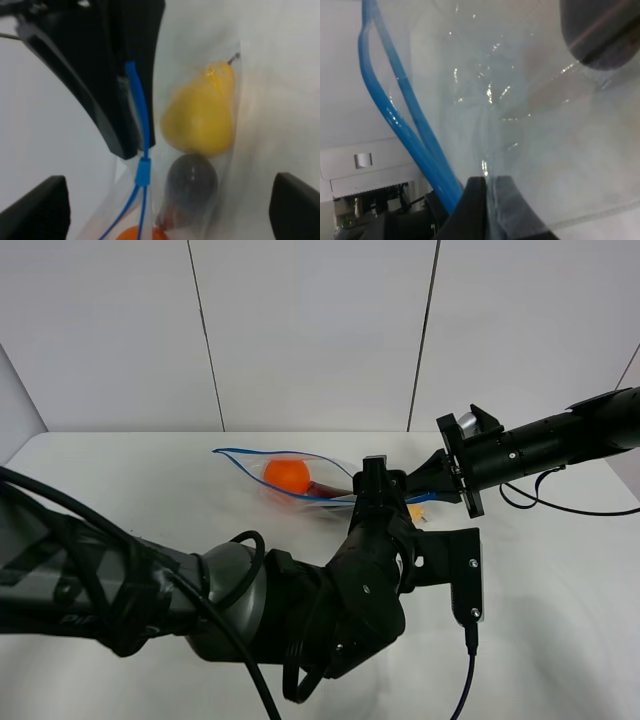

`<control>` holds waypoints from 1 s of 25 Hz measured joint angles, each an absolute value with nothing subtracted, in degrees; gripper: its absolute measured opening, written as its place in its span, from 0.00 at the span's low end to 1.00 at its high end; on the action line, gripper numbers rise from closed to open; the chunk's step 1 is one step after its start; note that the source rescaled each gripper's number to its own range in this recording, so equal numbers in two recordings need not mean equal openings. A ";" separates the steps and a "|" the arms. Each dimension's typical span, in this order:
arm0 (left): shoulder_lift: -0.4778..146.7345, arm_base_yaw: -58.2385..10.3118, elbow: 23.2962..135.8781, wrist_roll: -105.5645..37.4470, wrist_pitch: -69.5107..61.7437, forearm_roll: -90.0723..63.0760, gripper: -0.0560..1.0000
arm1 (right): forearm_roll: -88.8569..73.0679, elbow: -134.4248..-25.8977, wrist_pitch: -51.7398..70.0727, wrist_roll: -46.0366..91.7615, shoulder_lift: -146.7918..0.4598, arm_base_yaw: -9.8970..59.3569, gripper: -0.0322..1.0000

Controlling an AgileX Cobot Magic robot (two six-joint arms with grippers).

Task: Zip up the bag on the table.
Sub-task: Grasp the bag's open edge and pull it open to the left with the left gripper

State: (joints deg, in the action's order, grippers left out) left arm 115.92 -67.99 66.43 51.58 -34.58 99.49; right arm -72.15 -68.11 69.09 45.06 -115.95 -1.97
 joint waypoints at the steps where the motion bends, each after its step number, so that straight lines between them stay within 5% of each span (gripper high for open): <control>1: 116.15 -67.80 66.61 51.58 -34.41 99.49 0.82 | -72.10 -68.11 69.09 44.91 -115.95 -1.97 0.03; 25: 116.69 -64.30 68.59 48.24 -31.71 99.50 0.52 | -71.04 -68.11 69.09 44.89 -115.95 -1.97 0.03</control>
State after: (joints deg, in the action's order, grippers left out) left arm 116.69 -64.30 68.59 48.24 -31.71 99.50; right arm -71.04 -68.11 69.09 44.89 -115.95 -1.97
